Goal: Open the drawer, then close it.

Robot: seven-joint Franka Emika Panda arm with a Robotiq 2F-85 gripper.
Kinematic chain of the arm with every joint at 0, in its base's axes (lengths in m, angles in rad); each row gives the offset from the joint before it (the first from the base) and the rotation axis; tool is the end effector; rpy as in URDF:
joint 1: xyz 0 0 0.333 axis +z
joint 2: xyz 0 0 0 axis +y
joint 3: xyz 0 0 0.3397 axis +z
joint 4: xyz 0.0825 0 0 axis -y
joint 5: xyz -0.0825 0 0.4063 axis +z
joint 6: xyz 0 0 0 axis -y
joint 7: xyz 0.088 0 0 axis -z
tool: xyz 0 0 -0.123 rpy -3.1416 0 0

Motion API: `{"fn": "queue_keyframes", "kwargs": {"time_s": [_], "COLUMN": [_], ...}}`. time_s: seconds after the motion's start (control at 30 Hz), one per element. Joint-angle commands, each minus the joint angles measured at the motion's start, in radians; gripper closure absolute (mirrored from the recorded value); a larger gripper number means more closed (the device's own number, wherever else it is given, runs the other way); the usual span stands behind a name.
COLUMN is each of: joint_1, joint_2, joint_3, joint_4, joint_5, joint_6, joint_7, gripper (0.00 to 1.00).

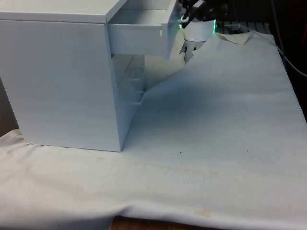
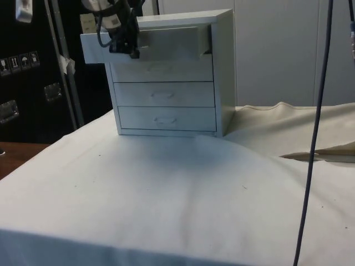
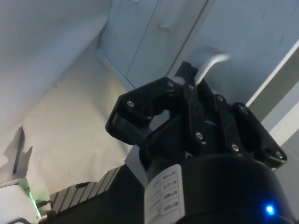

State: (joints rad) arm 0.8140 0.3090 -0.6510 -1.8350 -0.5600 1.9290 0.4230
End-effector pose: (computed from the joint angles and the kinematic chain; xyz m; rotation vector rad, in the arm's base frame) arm 0.6276 0.0843 0.3979 2.4301 -0.0039 0.0534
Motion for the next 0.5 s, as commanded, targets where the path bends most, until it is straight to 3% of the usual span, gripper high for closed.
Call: {"fn": "queue_keyframes", "kwargs": {"time_s": [0.0, 0.47], "joint_1": [0.005, 0.003], "joint_2": [0.007, 0.045], "joint_3": [0.007, 0.068], "joint_4": [0.011, 0.047], "joint_5": [0.003, 0.000], "joint_6": [-0.014, -0.041], "joint_7": [0.006, 0.066], "gripper": [1.00, 1.00]}}
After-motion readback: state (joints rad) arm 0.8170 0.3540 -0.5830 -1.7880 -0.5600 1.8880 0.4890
